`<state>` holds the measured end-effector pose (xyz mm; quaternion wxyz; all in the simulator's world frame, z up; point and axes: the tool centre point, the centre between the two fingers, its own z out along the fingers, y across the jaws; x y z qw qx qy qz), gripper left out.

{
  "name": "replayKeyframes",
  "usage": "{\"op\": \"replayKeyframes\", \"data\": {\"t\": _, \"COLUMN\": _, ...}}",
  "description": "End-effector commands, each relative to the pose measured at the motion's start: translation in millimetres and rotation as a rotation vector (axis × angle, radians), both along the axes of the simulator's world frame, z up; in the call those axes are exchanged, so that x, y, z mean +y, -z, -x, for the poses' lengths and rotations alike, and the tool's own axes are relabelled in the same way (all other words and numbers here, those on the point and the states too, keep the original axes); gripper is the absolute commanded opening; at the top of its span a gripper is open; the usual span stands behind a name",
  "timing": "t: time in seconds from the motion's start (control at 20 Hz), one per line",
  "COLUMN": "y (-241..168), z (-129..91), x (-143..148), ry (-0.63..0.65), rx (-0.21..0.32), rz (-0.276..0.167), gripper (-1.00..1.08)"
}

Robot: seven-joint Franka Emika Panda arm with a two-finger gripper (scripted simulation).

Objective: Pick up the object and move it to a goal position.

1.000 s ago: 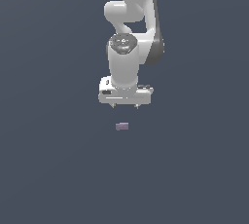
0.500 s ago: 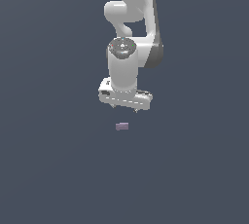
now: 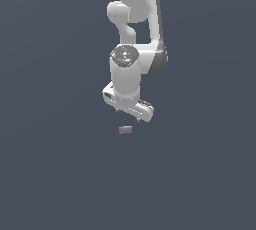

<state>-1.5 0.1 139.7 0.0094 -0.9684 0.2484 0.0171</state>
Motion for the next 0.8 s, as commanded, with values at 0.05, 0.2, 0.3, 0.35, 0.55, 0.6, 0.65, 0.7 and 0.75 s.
{"op": "replayKeyframes", "data": {"t": 0.05, "y": 5, "z": -2, "x": -1, "ry": 0.1, "rx": 0.001, "rz": 0.003, "gripper": 1.0}}
{"op": "replayKeyframes", "data": {"t": 0.2, "y": 10, "z": -4, "x": -2, "ry": 0.185, "rx": 0.001, "rz": 0.006, "gripper": 1.0}}
{"op": "replayKeyframes", "data": {"t": 0.3, "y": 13, "z": -5, "x": -2, "ry": 0.241, "rx": 0.001, "rz": 0.007, "gripper": 1.0}}
{"op": "replayKeyframes", "data": {"t": 0.35, "y": 14, "z": -6, "x": -2, "ry": 0.269, "rx": 0.002, "rz": 0.008, "gripper": 1.0}}
{"op": "replayKeyframes", "data": {"t": 0.55, "y": 20, "z": -8, "x": -4, "ry": 0.382, "rx": 0.001, "rz": 0.013, "gripper": 1.0}}
{"op": "replayKeyframes", "data": {"t": 0.6, "y": 21, "z": -9, "x": -4, "ry": 0.41, "rx": 0.001, "rz": 0.014, "gripper": 1.0}}
{"op": "replayKeyframes", "data": {"t": 0.65, "y": 23, "z": -10, "x": -4, "ry": 0.438, "rx": 0.001, "rz": 0.015, "gripper": 1.0}}
{"op": "replayKeyframes", "data": {"t": 0.7, "y": 24, "z": -10, "x": -4, "ry": 0.466, "rx": 0.001, "rz": 0.016, "gripper": 1.0}}
{"op": "replayKeyframes", "data": {"t": 0.75, "y": 26, "z": -11, "x": -5, "ry": 0.494, "rx": 0.001, "rz": 0.017, "gripper": 1.0}}
